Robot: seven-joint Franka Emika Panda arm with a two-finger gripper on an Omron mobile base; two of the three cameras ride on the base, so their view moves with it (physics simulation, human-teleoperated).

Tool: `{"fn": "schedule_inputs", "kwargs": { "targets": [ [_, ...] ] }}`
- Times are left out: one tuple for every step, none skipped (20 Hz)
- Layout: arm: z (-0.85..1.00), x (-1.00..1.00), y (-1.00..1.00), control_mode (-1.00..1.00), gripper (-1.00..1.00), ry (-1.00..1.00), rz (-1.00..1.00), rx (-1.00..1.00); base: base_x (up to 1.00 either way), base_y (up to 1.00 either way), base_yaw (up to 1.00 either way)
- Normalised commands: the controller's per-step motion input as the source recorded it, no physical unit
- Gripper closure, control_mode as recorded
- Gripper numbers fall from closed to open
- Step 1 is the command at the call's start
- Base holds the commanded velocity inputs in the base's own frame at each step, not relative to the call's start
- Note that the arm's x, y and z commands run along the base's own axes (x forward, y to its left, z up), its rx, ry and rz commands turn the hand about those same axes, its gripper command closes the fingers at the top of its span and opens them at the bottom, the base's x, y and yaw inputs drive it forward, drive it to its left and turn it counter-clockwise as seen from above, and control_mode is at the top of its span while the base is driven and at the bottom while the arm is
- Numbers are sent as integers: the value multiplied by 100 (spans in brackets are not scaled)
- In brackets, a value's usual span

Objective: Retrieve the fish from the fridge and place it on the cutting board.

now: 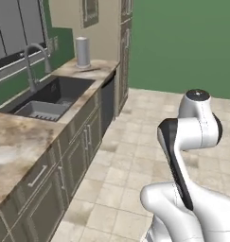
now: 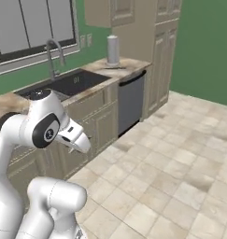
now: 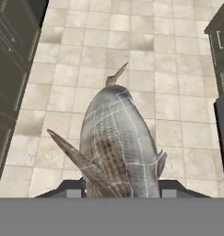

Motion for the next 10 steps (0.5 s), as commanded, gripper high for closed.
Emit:
{"fn": "schedule_inputs", "kwargs": {
  "targets": [
    [0,0,0,100,100,0,0,0,-12,48,71],
    [0,0,0,100,100,0,0,0,-13,54,69],
    [0,0,0,100,100,0,0,0,-15,59,66],
    [0,0,0,100,100,0,0,0,-17,61,65],
    [0,0,0,100,100,0,0,0,-17,56,63],
    [0,0,0,100,100,0,0,0,-12,51,62],
    [0,0,0,100,100,0,0,0,-8,45,60],
    [0,0,0,100,100,0,0,0,-6,42,60],
    [0,0,0,100,100,0,0,0,-6,44,60],
    [0,0,0,100,100,0,0,0,-6,46,60]
  ]
}}
